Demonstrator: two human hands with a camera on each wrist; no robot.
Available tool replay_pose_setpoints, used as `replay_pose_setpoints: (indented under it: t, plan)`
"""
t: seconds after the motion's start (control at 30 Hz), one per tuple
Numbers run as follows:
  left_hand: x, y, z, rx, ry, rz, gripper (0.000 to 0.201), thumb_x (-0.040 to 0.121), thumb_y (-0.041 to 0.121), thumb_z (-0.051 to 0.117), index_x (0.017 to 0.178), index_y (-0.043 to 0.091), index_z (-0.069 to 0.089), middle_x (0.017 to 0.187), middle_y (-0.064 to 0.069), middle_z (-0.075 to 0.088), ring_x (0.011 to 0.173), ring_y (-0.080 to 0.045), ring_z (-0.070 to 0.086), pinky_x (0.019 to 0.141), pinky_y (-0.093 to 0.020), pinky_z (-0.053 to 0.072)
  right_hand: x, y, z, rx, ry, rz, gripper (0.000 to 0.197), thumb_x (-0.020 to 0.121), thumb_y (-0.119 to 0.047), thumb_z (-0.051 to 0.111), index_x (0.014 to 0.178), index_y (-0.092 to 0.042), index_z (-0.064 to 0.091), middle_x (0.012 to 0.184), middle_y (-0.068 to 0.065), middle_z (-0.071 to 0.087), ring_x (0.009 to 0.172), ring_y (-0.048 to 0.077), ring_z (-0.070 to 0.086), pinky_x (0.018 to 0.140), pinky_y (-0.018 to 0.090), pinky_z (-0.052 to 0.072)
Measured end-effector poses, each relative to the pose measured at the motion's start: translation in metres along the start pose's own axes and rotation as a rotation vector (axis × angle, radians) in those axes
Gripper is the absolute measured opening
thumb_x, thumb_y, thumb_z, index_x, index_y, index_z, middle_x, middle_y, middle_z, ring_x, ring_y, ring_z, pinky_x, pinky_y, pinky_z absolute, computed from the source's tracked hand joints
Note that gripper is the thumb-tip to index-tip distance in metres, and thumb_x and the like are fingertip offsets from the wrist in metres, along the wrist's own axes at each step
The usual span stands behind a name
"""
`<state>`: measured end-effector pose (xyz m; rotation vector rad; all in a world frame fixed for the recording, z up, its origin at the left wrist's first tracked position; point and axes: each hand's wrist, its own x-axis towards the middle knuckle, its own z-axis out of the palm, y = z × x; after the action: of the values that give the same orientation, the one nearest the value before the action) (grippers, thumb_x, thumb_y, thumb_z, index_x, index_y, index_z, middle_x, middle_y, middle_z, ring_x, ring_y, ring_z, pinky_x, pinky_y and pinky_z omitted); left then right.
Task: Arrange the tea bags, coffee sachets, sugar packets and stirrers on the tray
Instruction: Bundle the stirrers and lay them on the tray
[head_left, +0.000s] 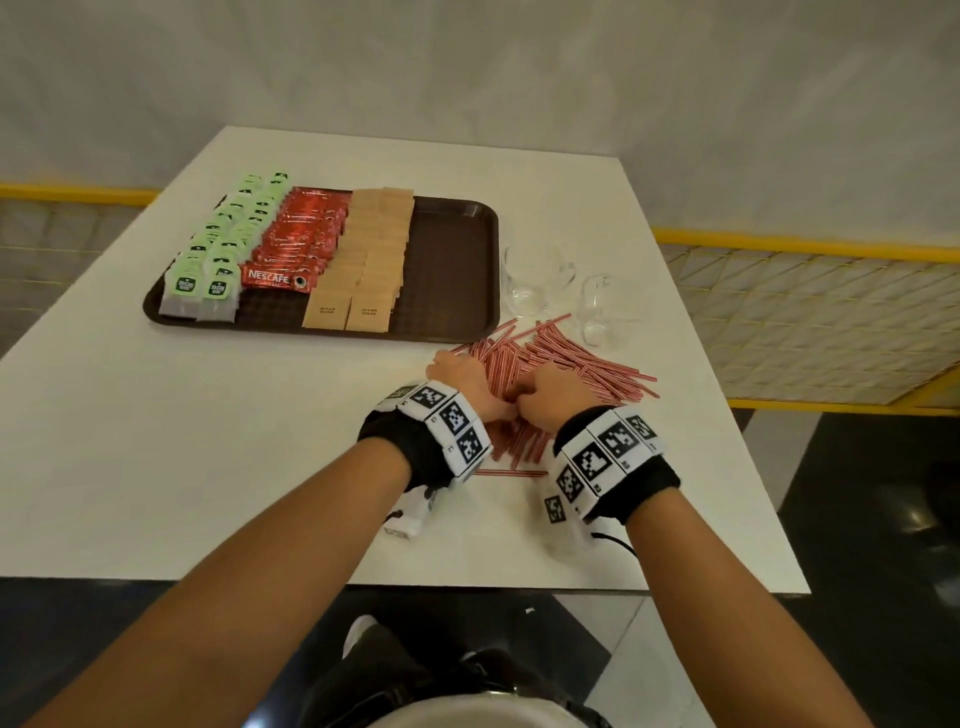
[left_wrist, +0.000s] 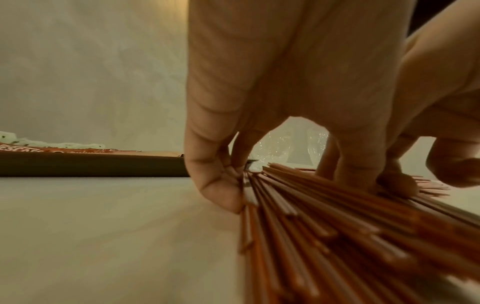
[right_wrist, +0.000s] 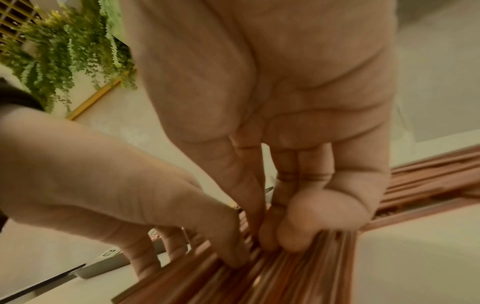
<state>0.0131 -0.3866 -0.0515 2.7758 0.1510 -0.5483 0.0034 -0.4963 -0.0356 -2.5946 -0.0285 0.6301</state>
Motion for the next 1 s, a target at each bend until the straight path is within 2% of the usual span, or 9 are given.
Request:
replay_pose_setpoints:
  t: [0.13,0.4,0.47,0.53,0.67,0.77,0.87,0.93,1.0]
  plan:
    - [0.002,0.001,0.002,-0.001,0.045,-0.017,0.076,0.083,0.042,0.065,0.136,-0.001,0.032,0.135,-0.019,0.041,0.123,-0.029,0.045,0.098,-0.033,0.040,0.001,0.007,0.002,0.086,-0.001,-0.009,0.034,0.092,-0.005,0.044,0.116,-0.014,0.066,0.121,0.007,0.063,0.110,0.020,0.057,0.079,0.019,0.038]
    - [0.004,-0.002,0.008,0.025,0.041,-0.009,0.047,0.093,0.023,0.055,0.131,0.001,0.036,0.133,-0.017,0.047,0.120,-0.029,0.050,0.096,-0.033,0.042,0.004,0.013,0.002,0.154,-0.008,-0.008,0.034,0.095,-0.007,0.041,0.123,-0.013,0.060,0.123,0.009,0.061,0.112,0.022,0.057,0.086,0.024,0.042]
    - [0.002,-0.004,0.007,0.031,0.031,0.006,0.041,0.094,0.020,0.052,0.129,0.001,0.039,0.131,-0.016,0.049,0.119,-0.029,0.051,0.094,-0.033,0.042,0.005,0.013,0.001,0.168,-0.014,-0.003,0.036,0.096,-0.007,0.040,0.126,-0.013,0.058,0.124,0.010,0.060,0.104,0.021,0.057,0.079,0.022,0.045]
    - [0.002,-0.009,0.003,0.019,0.013,0.014,0.038,0.095,0.019,0.050,0.127,0.000,0.041,0.129,-0.017,0.051,0.117,-0.030,0.052,0.092,-0.033,0.043,0.006,0.015,0.001,0.179,-0.014,-0.004,0.035,0.096,-0.008,0.039,0.126,-0.013,0.057,0.123,0.011,0.060,0.093,0.016,0.052,0.065,0.015,0.040]
    - [-0.001,-0.026,-0.012,-0.066,-0.024,0.038,0.034,0.096,0.019,0.045,0.125,0.001,0.046,0.122,-0.016,0.056,0.108,-0.030,0.058,0.083,-0.030,0.044,0.008,0.019,0.000,0.198,-0.010,0.001,0.036,0.097,-0.008,0.037,0.127,-0.012,0.056,0.116,0.009,0.062,0.088,0.015,0.052,0.059,0.013,0.038]
    - [-0.004,-0.041,-0.026,-0.216,-0.069,0.062,0.037,0.096,0.020,0.043,0.130,0.006,0.044,0.110,-0.011,0.059,0.090,-0.024,0.062,0.076,-0.032,0.053,0.009,0.023,-0.001,0.237,-0.012,0.023,0.035,0.098,-0.008,0.036,0.128,-0.010,0.054,0.104,0.006,0.061,0.074,0.011,0.053,0.054,0.016,0.039]
    - [-0.006,-0.055,-0.036,-0.431,-0.093,0.068,0.031,0.097,0.022,0.043,0.125,0.011,0.041,0.090,-0.007,0.058,0.069,-0.015,0.059,0.067,-0.028,0.052,0.009,0.021,-0.004,0.260,0.061,0.012,0.034,0.099,-0.011,0.034,0.127,-0.008,0.054,0.101,0.006,0.060,0.077,0.013,0.053,0.064,0.018,0.043]
    - [-0.006,-0.061,-0.037,-0.606,-0.082,0.121,0.031,0.095,0.019,0.043,0.125,0.011,0.042,0.084,-0.005,0.054,0.066,-0.014,0.051,0.064,-0.029,0.049,0.007,0.013,-0.009,0.293,0.192,-0.018,0.036,0.101,-0.016,0.033,0.131,-0.008,0.050,0.114,0.009,0.060,0.086,0.013,0.055,0.077,0.020,0.044]
    - [-0.010,-0.063,-0.037,-0.746,-0.072,0.160,0.029,0.095,0.013,0.043,0.124,0.013,0.043,0.081,-0.002,0.049,0.065,-0.013,0.045,0.060,-0.026,0.043,0.006,-0.001,-0.014,0.394,0.321,-0.063,0.040,0.102,-0.024,0.031,0.138,-0.011,0.042,0.133,0.009,0.051,0.110,0.017,0.055,0.096,0.026,0.043]
